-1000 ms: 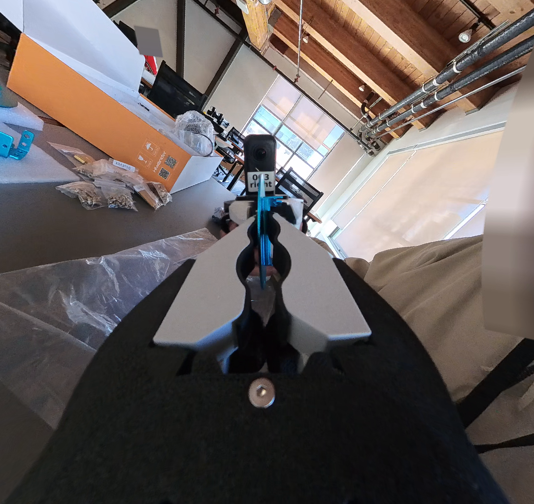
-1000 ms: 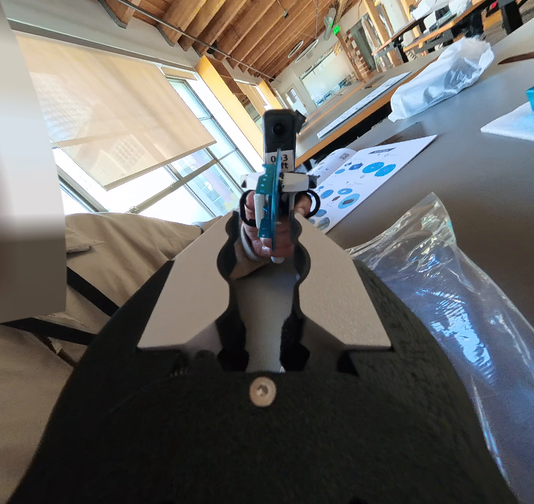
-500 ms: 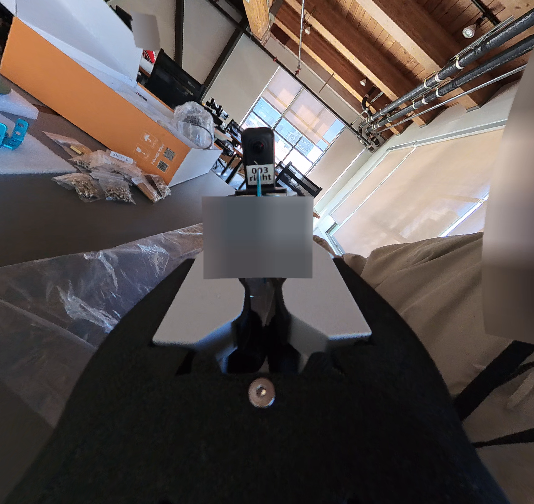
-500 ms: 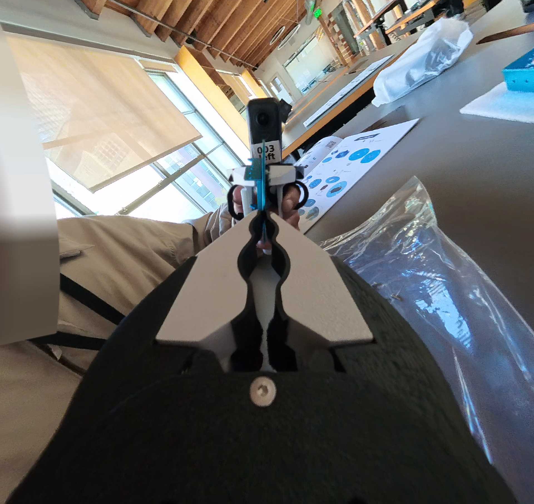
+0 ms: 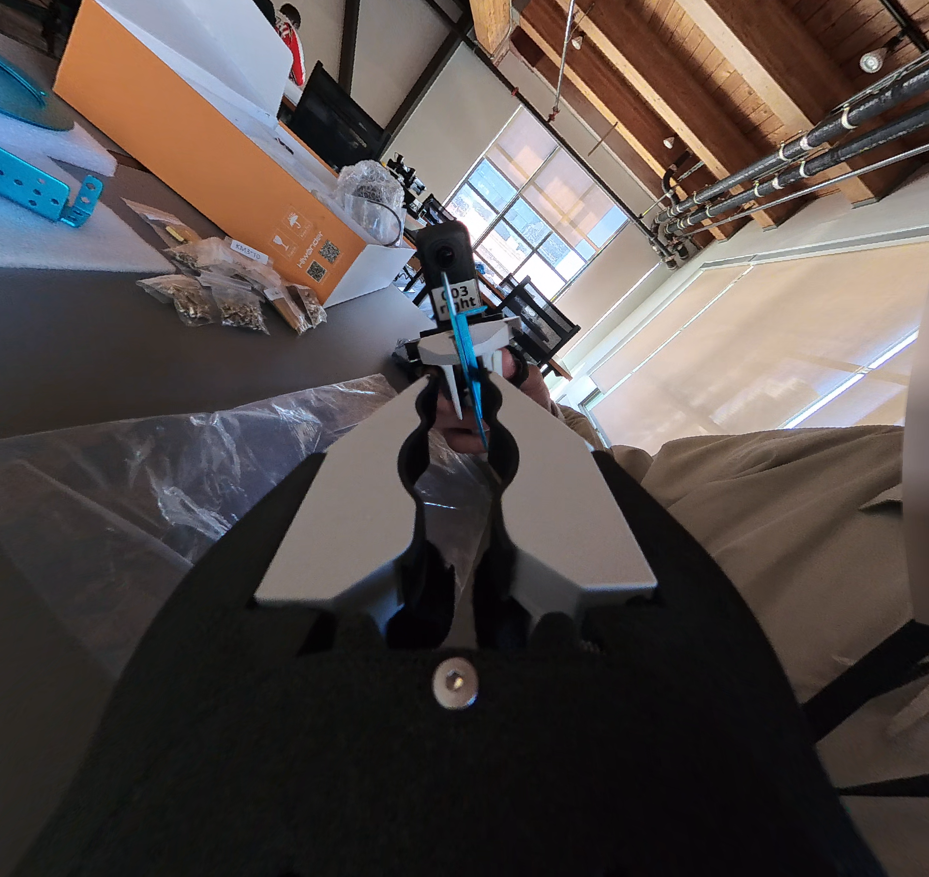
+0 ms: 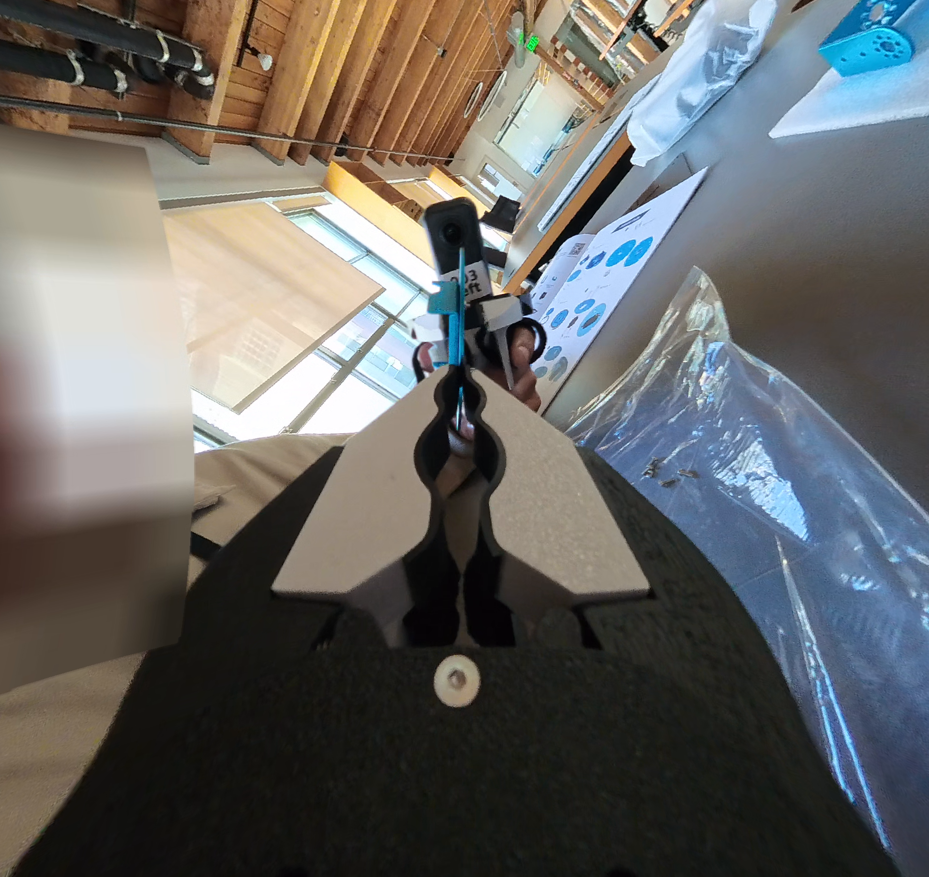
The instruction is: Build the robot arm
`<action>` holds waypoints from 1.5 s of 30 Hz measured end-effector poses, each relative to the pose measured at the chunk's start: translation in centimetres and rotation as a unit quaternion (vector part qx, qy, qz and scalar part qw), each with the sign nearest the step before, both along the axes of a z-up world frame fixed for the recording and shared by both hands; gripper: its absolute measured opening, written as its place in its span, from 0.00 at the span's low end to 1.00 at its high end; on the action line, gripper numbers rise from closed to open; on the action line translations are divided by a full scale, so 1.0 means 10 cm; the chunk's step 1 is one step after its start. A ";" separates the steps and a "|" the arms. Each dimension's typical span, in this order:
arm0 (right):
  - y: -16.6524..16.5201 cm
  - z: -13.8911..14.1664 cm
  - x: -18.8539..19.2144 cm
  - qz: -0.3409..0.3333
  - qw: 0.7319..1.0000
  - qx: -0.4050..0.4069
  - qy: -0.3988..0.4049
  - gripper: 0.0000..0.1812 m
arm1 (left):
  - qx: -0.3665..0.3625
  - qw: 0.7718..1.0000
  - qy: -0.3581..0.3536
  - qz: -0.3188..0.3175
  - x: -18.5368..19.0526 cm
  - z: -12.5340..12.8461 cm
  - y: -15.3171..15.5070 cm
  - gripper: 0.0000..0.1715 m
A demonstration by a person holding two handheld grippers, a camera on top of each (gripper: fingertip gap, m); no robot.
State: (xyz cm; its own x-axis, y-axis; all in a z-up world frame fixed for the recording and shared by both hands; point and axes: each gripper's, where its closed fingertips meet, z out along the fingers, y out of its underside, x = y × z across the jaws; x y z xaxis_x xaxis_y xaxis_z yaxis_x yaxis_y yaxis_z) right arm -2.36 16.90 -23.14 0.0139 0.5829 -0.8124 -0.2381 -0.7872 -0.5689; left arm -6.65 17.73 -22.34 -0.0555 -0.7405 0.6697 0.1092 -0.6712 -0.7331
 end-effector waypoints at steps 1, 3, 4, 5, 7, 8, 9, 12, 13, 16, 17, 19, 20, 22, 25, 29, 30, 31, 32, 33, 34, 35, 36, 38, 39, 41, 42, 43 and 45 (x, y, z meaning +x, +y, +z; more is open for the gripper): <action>-0.01 0.00 -0.01 0.006 1.000 -0.001 -0.002 0.00 | -0.001 1.000 -0.002 -0.001 0.00 0.01 0.00 0.08; 0.00 -0.08 -0.01 -0.001 0.999 0.001 -0.033 0.00 | 0.000 1.000 0.000 0.003 -0.01 0.00 0.01 0.08; -0.01 -0.07 -0.01 0.001 0.999 0.003 -0.032 0.00 | 0.001 1.000 0.003 0.006 -0.02 -0.01 0.03 0.08; -0.01 -0.04 -0.01 0.005 1.000 0.001 -0.020 0.00 | 0.000 1.000 0.002 0.007 -0.02 -0.01 0.03 0.09; 0.00 -0.06 0.00 0.002 1.000 -0.003 -0.023 0.00 | -0.002 1.000 0.002 0.010 -0.03 -0.01 0.05 0.09; 0.01 -0.10 0.00 -0.002 0.999 0.000 -0.037 0.00 | -0.002 1.000 0.002 0.012 -0.04 -0.01 0.06 0.09; 0.01 -0.10 0.01 0.000 0.999 0.001 -0.034 0.00 | -0.002 1.000 0.002 0.012 -0.04 -0.01 0.06 0.09; 0.02 -0.07 0.04 0.000 1.000 -0.010 -0.016 0.00 | -0.002 1.000 0.002 0.017 -0.05 0.00 0.08 0.09; 0.02 -0.06 0.05 0.002 1.000 -0.008 -0.015 0.00 | -0.002 1.000 0.001 0.018 -0.06 0.00 0.08 0.09; 0.05 -0.10 0.08 -0.008 0.999 -0.014 -0.028 0.00 | -0.001 1.000 0.001 0.022 -0.07 0.01 0.10 0.09; 0.04 -0.11 0.07 -0.003 0.999 -0.008 -0.032 0.00 | 0.001 1.000 0.003 0.025 -0.08 0.01 0.11 0.09; 0.05 -0.13 0.09 -0.004 0.999 -0.024 -0.040 0.00 | 0.006 1.000 0.007 0.029 -0.09 0.00 0.12 0.09; 0.07 -0.26 0.10 -0.018 0.995 -0.012 -0.099 0.00 | 0.009 0.999 0.011 0.032 -0.09 0.00 0.13 0.09; 0.02 -0.25 0.09 -0.004 0.994 0.005 -0.107 0.00 | 0.017 0.999 0.018 0.037 -0.10 -0.01 0.15 0.09; 0.03 -0.33 0.11 -0.011 0.989 0.002 -0.145 0.00 | 0.032 0.998 0.035 0.044 -0.10 -0.04 0.16 0.09; -0.07 -0.26 0.10 0.026 0.992 -0.013 -0.124 0.00 | 0.040 0.996 0.069 0.035 -0.09 -0.12 0.15 0.09; -0.11 -0.19 0.10 0.042 0.994 -0.019 -0.102 0.00 | 0.037 0.997 0.071 0.020 -0.08 -0.14 0.12 0.09; -0.14 -0.15 0.10 0.054 0.994 -0.020 -0.090 0.00 | 0.031 0.997 0.071 -0.002 -0.07 -0.15 0.07 0.09; -0.13 -0.14 0.12 0.054 0.994 -0.016 -0.090 0.00 | 0.021 0.997 0.065 -0.029 -0.05 -0.14 0.00 0.09; -0.13 -0.15 0.13 0.052 0.994 -0.013 -0.092 0.00 | 0.006 0.997 0.052 -0.054 -0.04 -0.12 -0.06 0.09; -0.15 -0.13 0.14 0.061 0.994 -0.014 -0.085 0.00 | -0.009 0.996 0.040 -0.074 -0.03 -0.10 -0.12 0.09; -0.17 -0.11 0.13 0.067 0.995 -0.014 -0.075 0.00 | -0.019 0.995 0.033 -0.089 -0.01 -0.09 -0.16 0.09; -0.17 -0.08 0.13 0.070 0.995 -0.011 -0.065 0.00 | -0.024 0.994 0.033 -0.100 0.01 -0.11 -0.19 0.09; -0.20 -0.09 0.10 0.080 0.995 -0.007 -0.067 0.00 | -0.028 0.992 0.034 -0.118 0.04 -0.14 -0.26 0.07; -0.20 -0.11 0.09 0.079 0.994 -0.003 -0.074 0.00 | -0.030 0.991 0.031 -0.126 0.06 -0.14 -0.30 0.04; -0.21 -0.14 0.06 0.082 0.994 -0.004 -0.077 0.00 | -0.036 0.992 0.027 -0.120 0.08 -0.15 -0.29 0.02; -0.19 -0.15 0.07 0.078 0.994 -0.008 -0.075 0.00 | -0.036 0.992 0.029 -0.114 0.09 -0.16 -0.27 0.02; -0.18 -0.16 0.07 0.077 0.994 -0.009 -0.078 0.00 | -0.035 0.992 0.035 -0.114 0.09 -0.18 -0.26 0.02; -0.14 -0.19 0.08 0.066 0.995 -0.011 -0.079 0.00 | -0.039 0.993 0.040 -0.106 0.10 -0.21 -0.24 0.02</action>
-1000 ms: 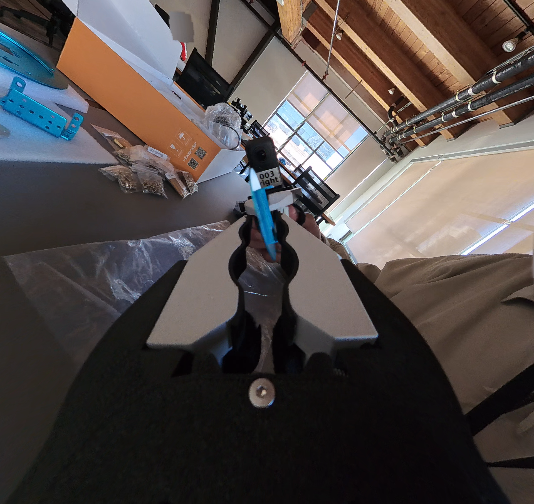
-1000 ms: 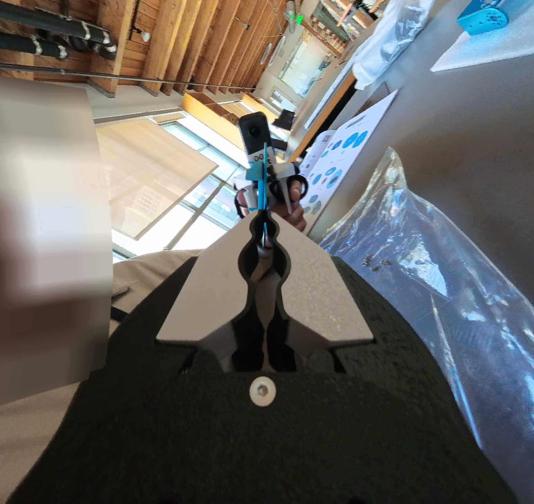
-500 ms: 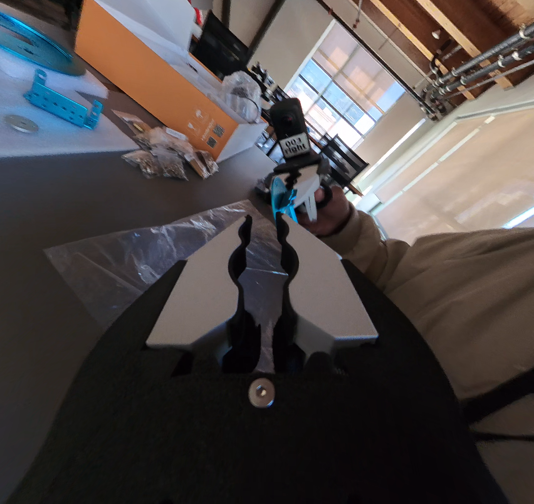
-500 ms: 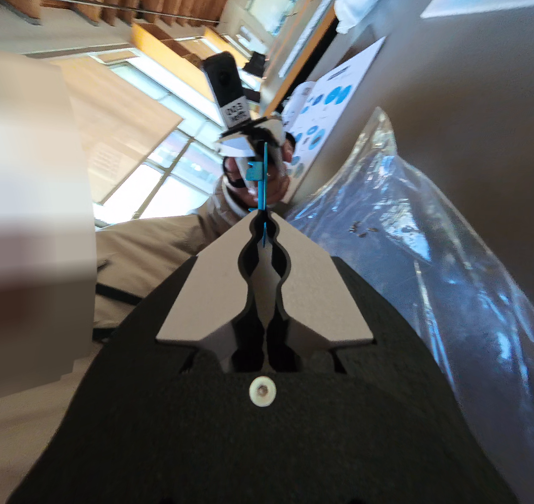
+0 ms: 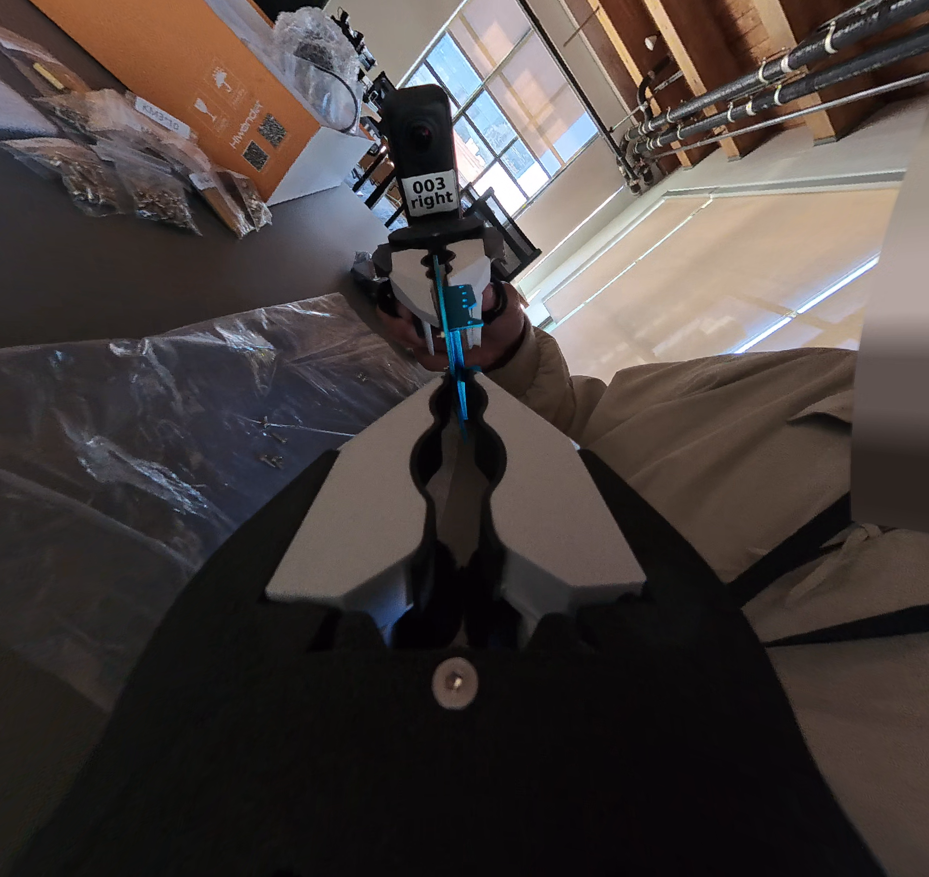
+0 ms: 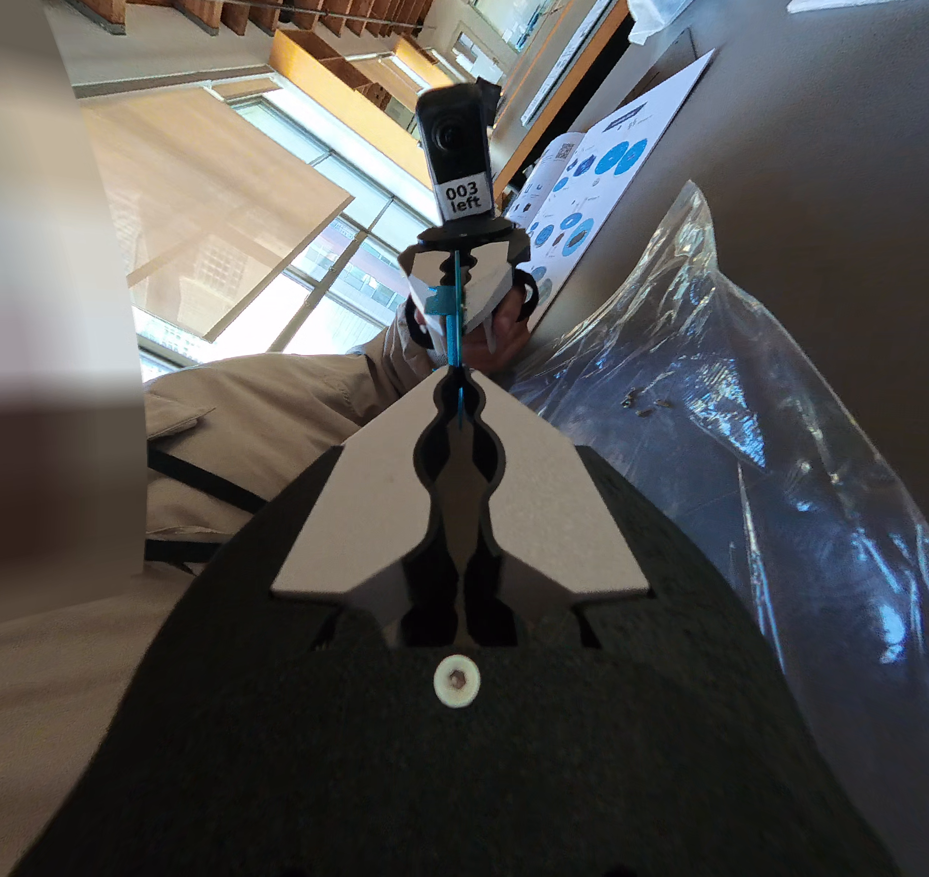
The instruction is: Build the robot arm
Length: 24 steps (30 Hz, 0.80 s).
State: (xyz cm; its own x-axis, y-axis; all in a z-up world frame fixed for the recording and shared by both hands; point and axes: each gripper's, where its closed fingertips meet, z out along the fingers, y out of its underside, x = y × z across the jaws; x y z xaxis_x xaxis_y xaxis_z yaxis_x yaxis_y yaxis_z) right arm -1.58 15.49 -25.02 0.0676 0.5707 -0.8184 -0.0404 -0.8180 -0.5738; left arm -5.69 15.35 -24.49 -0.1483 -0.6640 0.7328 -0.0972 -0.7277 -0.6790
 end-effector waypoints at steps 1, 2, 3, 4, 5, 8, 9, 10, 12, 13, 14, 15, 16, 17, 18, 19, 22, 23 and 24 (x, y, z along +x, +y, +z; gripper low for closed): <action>0.02 0.00 0.00 -0.008 1.000 -0.002 0.003 0.00 | -0.007 1.000 0.000 -0.001 0.00 -0.01 0.00 0.02; 0.03 0.01 0.00 -0.010 1.000 -0.001 0.007 0.00 | -0.017 1.000 -0.001 -0.010 0.00 -0.01 -0.02 0.02; 0.02 0.02 0.00 -0.007 1.000 0.001 0.010 0.00 | -0.027 0.999 -0.006 -0.020 0.00 0.00 -0.04 0.02; 0.00 0.04 -0.01 -0.001 1.000 0.006 0.010 0.00 | -0.036 0.999 -0.015 -0.026 -0.01 0.02 -0.05 0.02; -0.01 0.05 -0.01 0.001 1.000 0.009 0.007 0.00 | -0.040 0.999 -0.019 -0.029 -0.01 0.03 -0.06 0.02; -0.02 0.06 0.00 -0.005 1.000 -0.004 -0.001 0.00 | -0.039 0.999 -0.020 -0.026 -0.01 0.03 -0.04 0.02; -0.02 0.07 0.00 -0.004 1.000 -0.011 0.004 0.00 | -0.038 0.999 -0.023 -0.023 -0.01 0.04 -0.03 0.01; -0.01 0.06 0.00 -0.007 1.000 -0.018 0.008 0.00 | -0.033 0.999 -0.023 -0.017 -0.01 0.05 -0.02 0.01; 0.00 0.08 0.00 -0.004 0.999 -0.032 0.027 0.00 | -0.026 0.999 -0.027 -0.017 -0.01 0.08 -0.03 0.02; 0.00 0.08 0.00 -0.003 0.999 -0.038 0.031 0.00 | -0.027 0.999 -0.025 -0.014 -0.01 0.08 -0.02 0.02; 0.02 0.07 0.00 -0.009 0.999 -0.040 0.030 0.00 | -0.026 0.999 -0.020 -0.008 -0.01 0.07 0.00 0.02; 0.02 0.06 0.00 -0.011 0.999 -0.040 0.028 0.00 | -0.023 1.000 -0.016 -0.005 -0.01 0.06 0.00 0.01; 0.02 0.07 0.00 -0.010 0.999 -0.038 0.031 0.00 | -0.023 1.000 -0.019 -0.002 -0.02 0.07 -0.01 0.01; 0.02 0.10 -0.01 -0.010 0.998 -0.037 0.041 0.00 | -0.034 0.999 -0.026 0.003 -0.02 0.10 -0.01 0.01; 0.03 0.12 -0.02 -0.013 0.999 -0.031 0.043 0.00 | -0.053 0.998 -0.025 0.011 -0.03 0.12 -0.01 0.01; 0.03 0.10 -0.02 -0.015 0.999 -0.014 0.027 0.00 | -0.075 0.997 -0.017 0.017 -0.04 0.11 0.00 0.01; 0.12 -0.01 0.09 -0.054 0.989 0.107 -0.080 0.05 | -0.122 0.991 0.024 0.052 -0.15 0.03 0.06 0.01; 0.21 -0.03 0.18 -0.081 0.973 0.170 -0.132 0.07 | -0.126 0.989 0.039 0.071 -0.21 0.00 0.10 0.01; 0.26 -0.04 0.29 -0.098 0.948 0.239 -0.186 0.07 | -0.130 0.986 0.051 0.092 -0.30 -0.03 0.15 0.01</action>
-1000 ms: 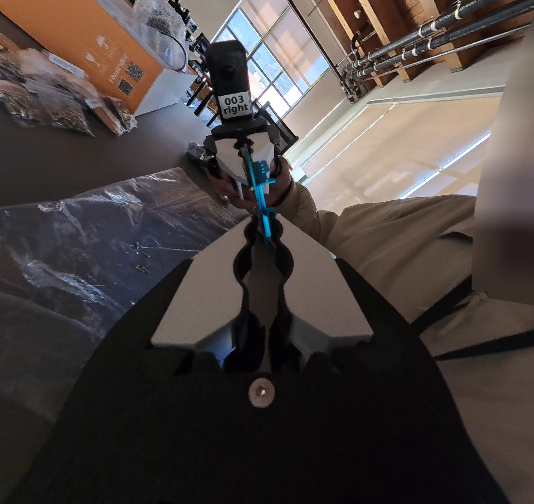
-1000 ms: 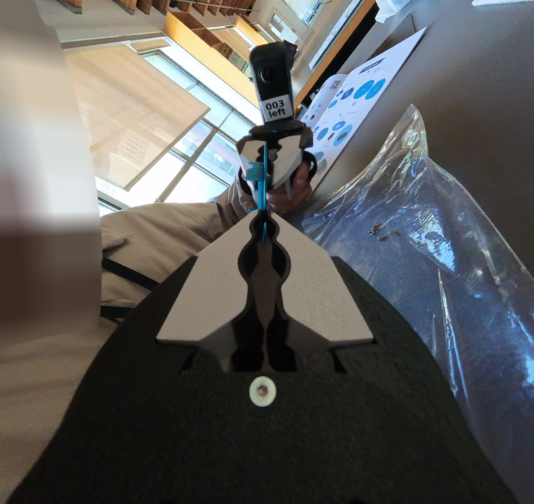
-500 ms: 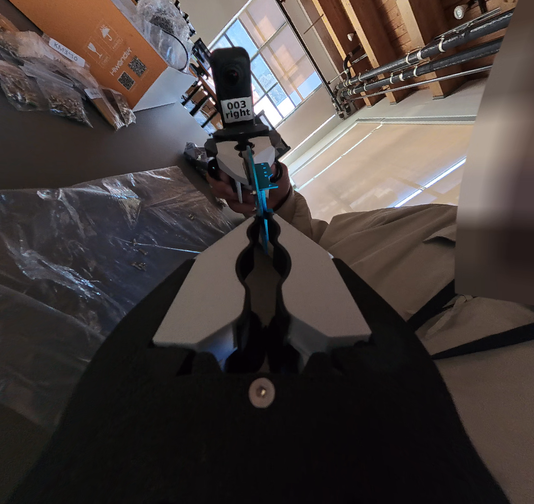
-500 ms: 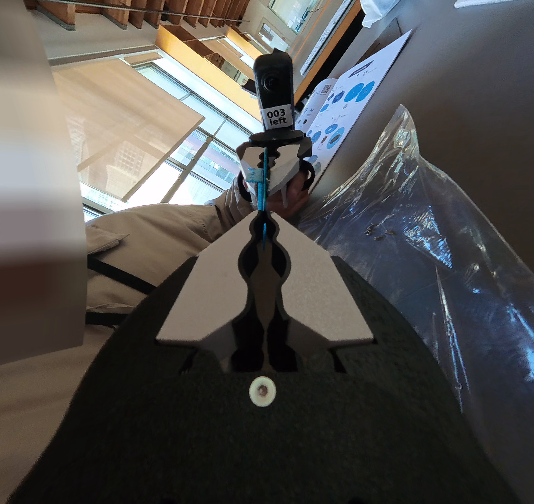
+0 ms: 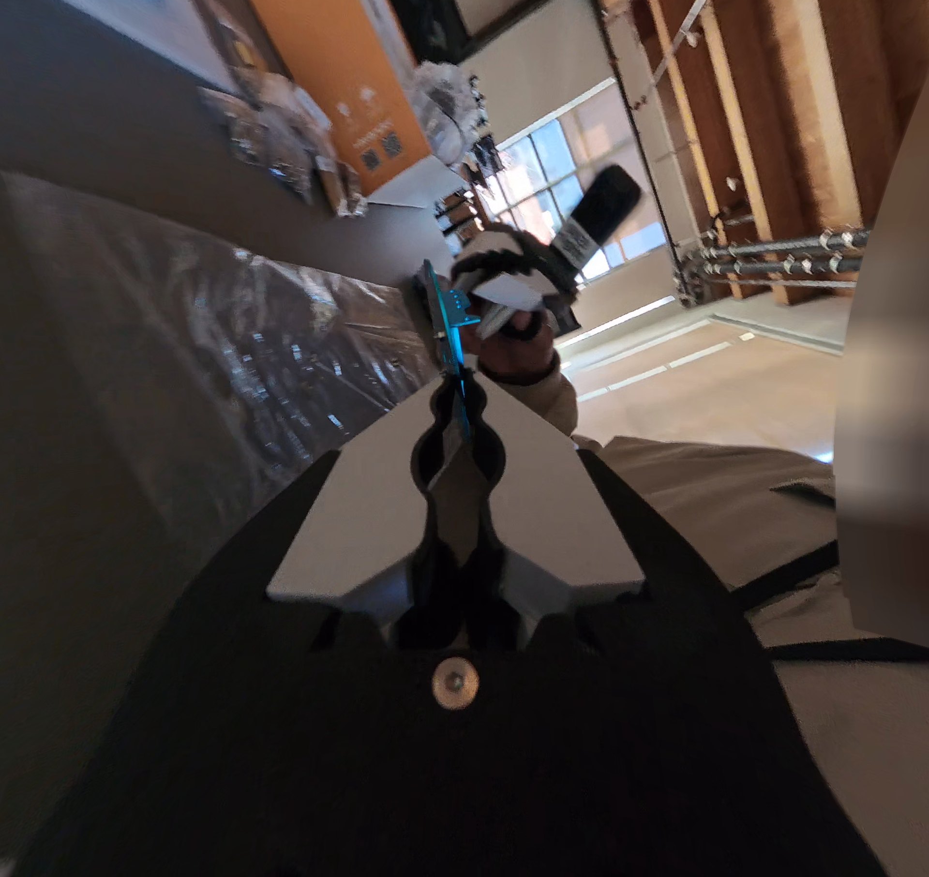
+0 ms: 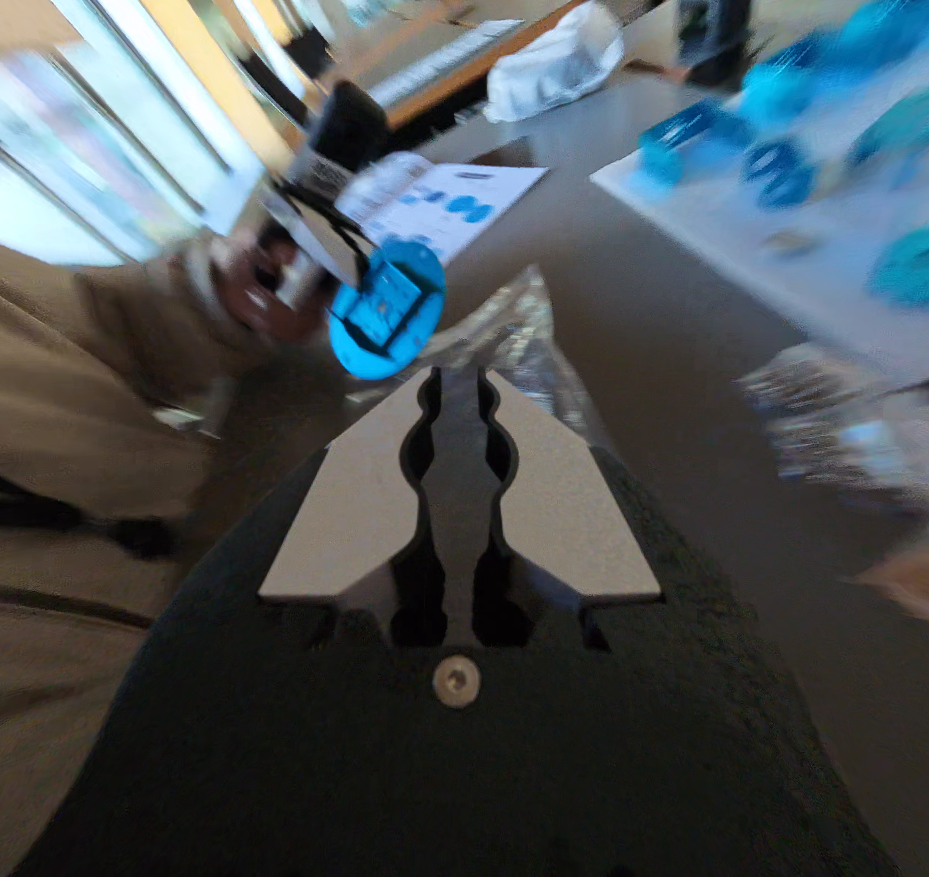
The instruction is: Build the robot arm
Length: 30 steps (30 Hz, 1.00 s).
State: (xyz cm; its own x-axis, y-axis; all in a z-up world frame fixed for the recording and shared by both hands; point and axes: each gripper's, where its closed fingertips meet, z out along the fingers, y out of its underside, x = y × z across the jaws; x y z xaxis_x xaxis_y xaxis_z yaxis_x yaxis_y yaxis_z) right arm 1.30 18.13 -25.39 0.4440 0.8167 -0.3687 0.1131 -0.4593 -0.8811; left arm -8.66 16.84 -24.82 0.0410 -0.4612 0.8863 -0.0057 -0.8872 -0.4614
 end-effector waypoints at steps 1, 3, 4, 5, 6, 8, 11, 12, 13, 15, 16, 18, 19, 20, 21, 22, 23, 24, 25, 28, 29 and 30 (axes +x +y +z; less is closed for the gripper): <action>0.02 0.00 0.08 -0.005 0.996 0.065 -0.054 0.09 | -0.006 1.000 0.011 0.020 -0.10 -0.03 0.05 0.01; 0.04 -0.05 0.18 -0.008 0.975 0.164 -0.147 0.16 | -0.002 0.997 0.032 0.073 -0.32 -0.09 0.15 0.01; 0.04 -0.13 0.20 -0.004 0.964 0.187 -0.188 0.19 | 0.004 0.994 0.044 0.100 -0.42 -0.12 0.18 0.01; 0.03 -0.23 0.20 0.005 0.957 0.188 -0.222 0.21 | 0.005 0.991 0.050 0.121 -0.50 -0.16 0.18 0.01; -0.01 -0.34 0.16 0.018 0.954 0.174 -0.242 0.25 | -0.001 0.989 0.046 0.138 -0.56 -0.17 0.16 0.01; -0.08 -0.44 0.06 0.039 0.958 0.139 -0.246 0.20 | -0.022 0.987 0.017 0.159 -0.61 -0.17 0.11 0.01; -0.18 -0.48 -0.27 0.087 0.971 0.093 -0.203 0.17 | -0.016 0.985 0.015 0.173 -0.64 -0.21 0.07 0.01; -0.18 -0.55 -0.33 0.106 0.965 0.087 -0.222 0.17 | -0.012 0.985 0.017 0.172 -0.64 -0.22 0.06 0.01; -0.18 -0.64 -0.36 0.130 0.955 0.086 -0.250 0.17 | -0.010 0.985 0.016 0.170 -0.62 -0.23 0.04 0.01; -0.15 -0.74 -0.33 0.174 0.935 0.084 -0.296 0.15 | -0.012 0.987 0.011 0.159 -0.58 -0.23 0.01 0.01; -0.12 -0.74 -0.34 0.190 0.932 0.083 -0.299 0.13 | -0.011 0.987 0.015 0.157 -0.57 -0.24 0.01 0.01; -0.03 -0.72 -0.37 0.193 0.933 0.078 -0.294 0.14 | -0.004 0.987 0.030 0.160 -0.57 -0.27 0.01 0.01; -0.04 -0.73 -0.39 0.197 0.933 0.070 -0.294 0.14 | 0.001 0.986 0.036 0.163 -0.57 -0.28 0.02 0.01; -0.08 -0.74 -0.42 0.199 0.933 0.070 -0.293 0.14 | 0.006 0.985 0.039 0.167 -0.57 -0.28 0.01 0.01; -0.10 -0.75 -0.45 0.194 0.932 0.083 -0.295 0.13 | 0.009 0.985 0.040 0.169 -0.58 -0.28 0.01 0.01; -0.13 -0.75 -0.48 0.187 0.930 0.102 -0.298 0.12 | 0.010 0.985 0.037 0.168 -0.58 -0.27 -0.01 0.01; -0.15 -0.76 -0.51 0.181 0.930 0.119 -0.296 0.10 | 0.009 0.986 0.032 0.165 -0.57 -0.26 -0.03 0.01; -0.14 -0.77 -0.52 0.171 0.930 0.131 -0.297 0.09 | 0.007 0.986 0.028 0.164 -0.57 -0.26 -0.04 0.01; -0.11 -0.79 -0.52 0.159 0.929 0.138 -0.305 0.09 | 0.006 0.986 0.025 0.162 -0.57 -0.27 -0.05 0.01; -0.07 -0.84 -0.50 0.143 0.929 0.126 -0.317 0.06 | 0.003 0.988 0.019 0.156 -0.56 -0.27 -0.08 0.01; -0.06 -0.84 -0.50 0.135 0.933 0.120 -0.312 0.06 | 0.003 0.988 0.017 0.154 -0.55 -0.27 -0.08 0.01; -0.04 -0.84 -0.51 0.125 0.936 0.113 -0.308 0.06 | 0.004 0.988 0.017 0.152 -0.55 -0.27 -0.09 0.01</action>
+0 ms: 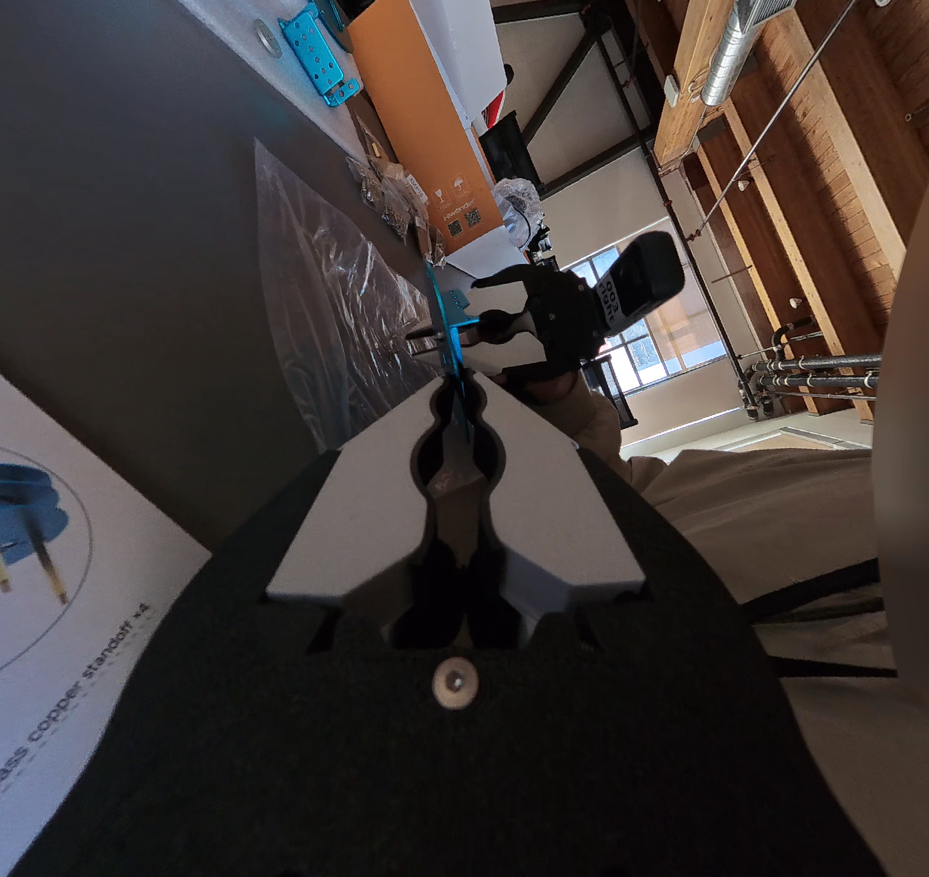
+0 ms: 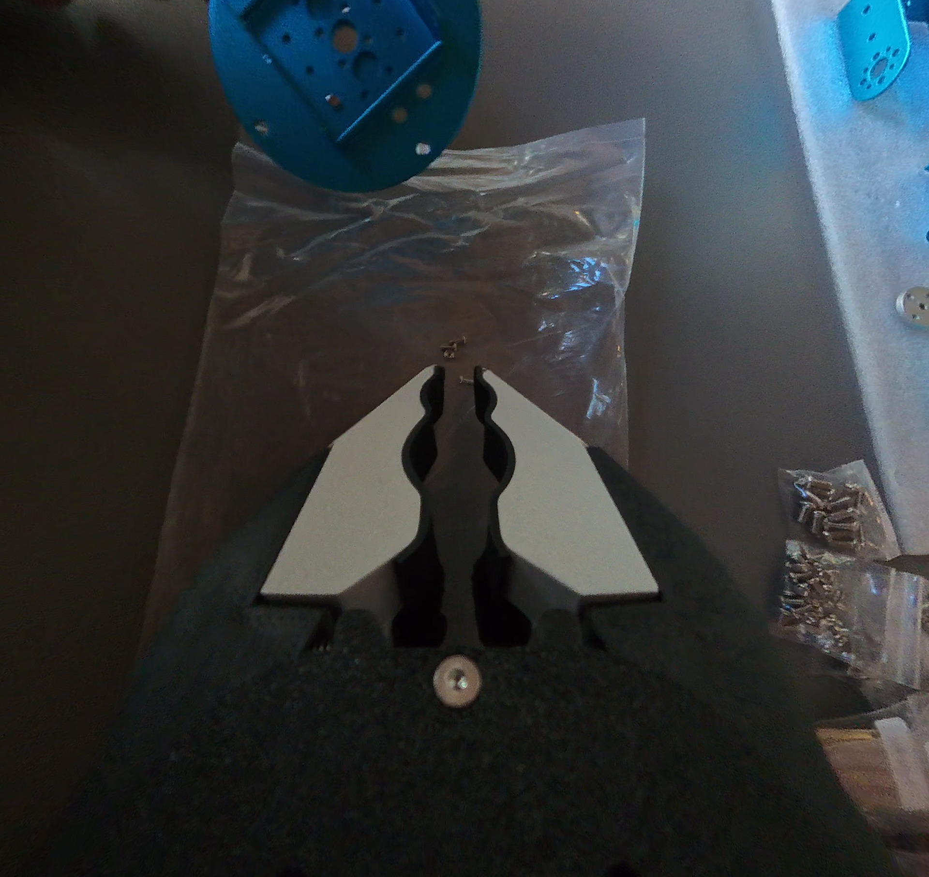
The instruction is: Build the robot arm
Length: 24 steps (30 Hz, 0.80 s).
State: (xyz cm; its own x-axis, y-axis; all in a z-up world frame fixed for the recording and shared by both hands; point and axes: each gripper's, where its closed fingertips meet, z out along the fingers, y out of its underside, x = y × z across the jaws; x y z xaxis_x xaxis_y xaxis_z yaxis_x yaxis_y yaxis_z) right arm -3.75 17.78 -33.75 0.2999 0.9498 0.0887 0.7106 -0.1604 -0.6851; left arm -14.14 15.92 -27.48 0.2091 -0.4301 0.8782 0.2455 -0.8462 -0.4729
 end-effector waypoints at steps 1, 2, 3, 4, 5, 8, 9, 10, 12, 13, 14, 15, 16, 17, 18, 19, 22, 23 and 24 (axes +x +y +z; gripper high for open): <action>0.00 -0.01 -0.01 -0.003 1.000 -0.009 0.001 0.06 | 0.001 1.000 0.001 0.000 0.00 0.00 0.00 0.01; -0.02 -0.03 -0.03 -0.002 1.000 -0.017 0.003 0.06 | 0.001 1.000 0.001 0.000 0.00 0.00 0.00 0.01; -0.02 -0.05 -0.04 -0.005 1.000 -0.017 0.003 0.06 | 0.001 1.000 0.001 0.001 0.00 0.00 0.00 0.01; -0.02 -0.07 -0.04 -0.005 1.000 -0.014 -0.004 0.05 | -0.002 1.000 0.001 0.002 0.00 0.00 0.00 0.01; -0.02 -0.10 -0.03 -0.005 1.000 -0.010 -0.010 0.05 | -0.005 1.000 -0.001 0.004 0.00 -0.01 0.01 0.01; 0.01 -0.10 -0.02 -0.011 1.000 -0.002 -0.008 0.02 | -0.020 1.000 -0.016 0.003 -0.01 -0.02 0.01 0.01; 0.01 -0.10 -0.02 -0.011 1.000 -0.005 -0.006 0.02 | -0.025 0.999 -0.020 0.002 -0.01 -0.02 0.01 0.01; 0.00 -0.09 -0.03 -0.008 1.000 -0.008 -0.002 0.04 | -0.028 0.999 -0.023 0.002 0.00 -0.03 0.00 0.01; -0.02 -0.06 -0.04 -0.009 1.000 -0.016 0.012 0.05 | -0.030 0.999 -0.022 0.003 0.00 -0.04 0.01 0.01; -0.02 -0.05 -0.03 -0.010 1.000 -0.021 0.016 0.04 | -0.031 0.999 -0.022 0.003 0.00 -0.05 0.01 0.01; -0.01 -0.05 -0.03 -0.011 1.000 -0.024 0.015 0.05 | -0.032 0.999 -0.022 0.004 0.01 -0.05 0.02 0.01; 0.00 -0.07 -0.02 -0.012 1.000 -0.024 0.012 0.05 | -0.032 0.999 -0.022 0.004 0.01 -0.05 0.03 0.01; -0.01 -0.09 -0.02 -0.008 1.000 -0.023 0.007 0.04 | -0.032 0.999 -0.021 0.004 0.01 -0.05 0.04 0.01; -0.01 -0.10 -0.01 -0.005 1.000 -0.016 -0.001 0.04 | -0.032 0.999 -0.020 0.003 0.02 -0.05 0.04 0.01; 0.01 -0.09 0.01 -0.005 1.000 -0.003 -0.007 0.03 | -0.033 0.999 -0.018 0.003 0.03 -0.06 0.05 0.01; 0.02 -0.09 0.02 -0.001 1.000 0.003 -0.015 0.03 | -0.033 0.999 -0.017 0.003 0.03 -0.06 0.05 0.01; -0.01 -0.10 0.03 0.009 0.999 -0.003 -0.030 0.03 | -0.035 0.999 -0.015 0.000 0.05 -0.07 0.06 0.01; -0.01 -0.10 0.02 0.011 0.999 -0.003 -0.032 0.03 | -0.035 0.999 -0.014 0.000 0.05 -0.07 0.06 0.01; -0.01 -0.10 0.02 0.012 0.999 0.000 -0.032 0.02 | -0.035 0.999 -0.014 0.000 0.05 -0.07 0.06 0.01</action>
State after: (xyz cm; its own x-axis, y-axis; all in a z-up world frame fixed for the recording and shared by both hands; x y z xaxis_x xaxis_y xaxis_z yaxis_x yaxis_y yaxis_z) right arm -3.56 17.66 -34.79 0.2702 0.9569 0.1065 0.7573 -0.1429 -0.6372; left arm -13.63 16.49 -28.20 0.1843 -0.3680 0.9114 0.2580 -0.8766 -0.4061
